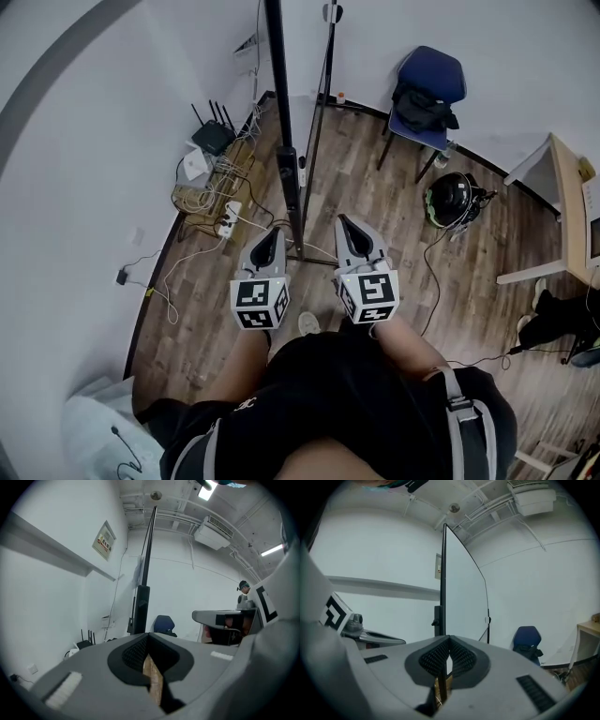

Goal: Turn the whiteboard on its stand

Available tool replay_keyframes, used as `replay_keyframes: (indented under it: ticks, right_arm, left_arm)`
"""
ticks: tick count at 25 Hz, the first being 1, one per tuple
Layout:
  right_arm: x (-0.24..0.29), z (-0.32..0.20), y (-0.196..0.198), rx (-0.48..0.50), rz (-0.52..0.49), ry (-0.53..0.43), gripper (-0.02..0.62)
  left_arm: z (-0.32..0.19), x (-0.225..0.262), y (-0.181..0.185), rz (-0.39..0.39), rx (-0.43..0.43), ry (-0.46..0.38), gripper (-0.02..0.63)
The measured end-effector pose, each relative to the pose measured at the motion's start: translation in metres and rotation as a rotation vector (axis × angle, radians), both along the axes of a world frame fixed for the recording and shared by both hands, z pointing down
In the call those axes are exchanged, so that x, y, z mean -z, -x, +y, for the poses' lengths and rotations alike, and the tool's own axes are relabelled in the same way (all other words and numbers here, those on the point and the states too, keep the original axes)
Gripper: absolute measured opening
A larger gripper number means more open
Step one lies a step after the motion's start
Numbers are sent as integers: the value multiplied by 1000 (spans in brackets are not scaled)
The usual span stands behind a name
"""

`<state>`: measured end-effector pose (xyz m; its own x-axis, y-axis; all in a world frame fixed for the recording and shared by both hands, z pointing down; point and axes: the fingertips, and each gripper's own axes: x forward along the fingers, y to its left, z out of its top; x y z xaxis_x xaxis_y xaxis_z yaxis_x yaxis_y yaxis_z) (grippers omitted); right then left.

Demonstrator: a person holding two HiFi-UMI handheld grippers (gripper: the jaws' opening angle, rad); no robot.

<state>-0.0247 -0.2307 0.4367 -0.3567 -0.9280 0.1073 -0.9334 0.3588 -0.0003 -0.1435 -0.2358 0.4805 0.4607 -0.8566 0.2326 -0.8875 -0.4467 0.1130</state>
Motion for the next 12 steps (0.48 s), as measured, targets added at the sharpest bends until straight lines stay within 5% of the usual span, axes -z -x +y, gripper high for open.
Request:
replay_keyframes:
  ticks: [10, 12]
  right_arm:
    - [14, -35, -48, 30, -13, -34, 5]
    - [14, -42, -50, 46, -22, -35, 5]
  left_arm:
    - [-35, 13, -29, -55, 71, -24, 16]
    - [-41, 11, -33, -65, 68, -16, 74]
